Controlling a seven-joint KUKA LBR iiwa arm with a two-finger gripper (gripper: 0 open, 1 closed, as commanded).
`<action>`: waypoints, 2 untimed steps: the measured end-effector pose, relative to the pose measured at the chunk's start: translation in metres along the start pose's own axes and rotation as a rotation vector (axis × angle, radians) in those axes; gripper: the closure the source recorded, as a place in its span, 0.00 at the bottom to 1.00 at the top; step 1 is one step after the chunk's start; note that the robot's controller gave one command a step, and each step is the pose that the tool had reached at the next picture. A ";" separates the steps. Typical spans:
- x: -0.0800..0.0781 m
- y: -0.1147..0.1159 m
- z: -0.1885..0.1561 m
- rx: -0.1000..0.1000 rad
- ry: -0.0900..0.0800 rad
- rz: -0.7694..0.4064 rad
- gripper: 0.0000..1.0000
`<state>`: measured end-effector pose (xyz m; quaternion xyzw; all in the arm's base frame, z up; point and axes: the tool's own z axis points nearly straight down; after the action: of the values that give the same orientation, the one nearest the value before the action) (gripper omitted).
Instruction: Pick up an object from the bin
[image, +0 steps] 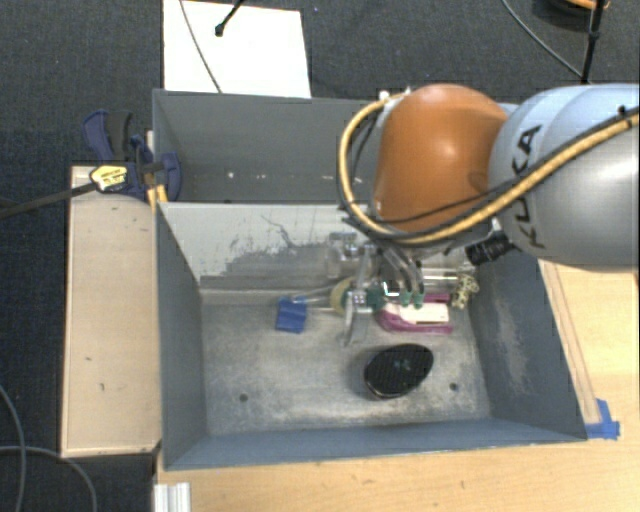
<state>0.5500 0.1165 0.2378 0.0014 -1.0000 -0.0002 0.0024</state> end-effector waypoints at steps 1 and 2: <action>0.015 0.056 0.160 -0.001 -0.002 -0.013 0.00; 0.000 0.001 0.157 -0.002 -0.004 0.114 0.00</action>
Offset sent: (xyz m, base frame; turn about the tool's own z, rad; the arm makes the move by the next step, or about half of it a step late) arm -0.0142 0.0535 -0.1565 -0.0092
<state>0.5493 0.1178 0.0809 -0.0557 -0.9984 -0.0014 0.0004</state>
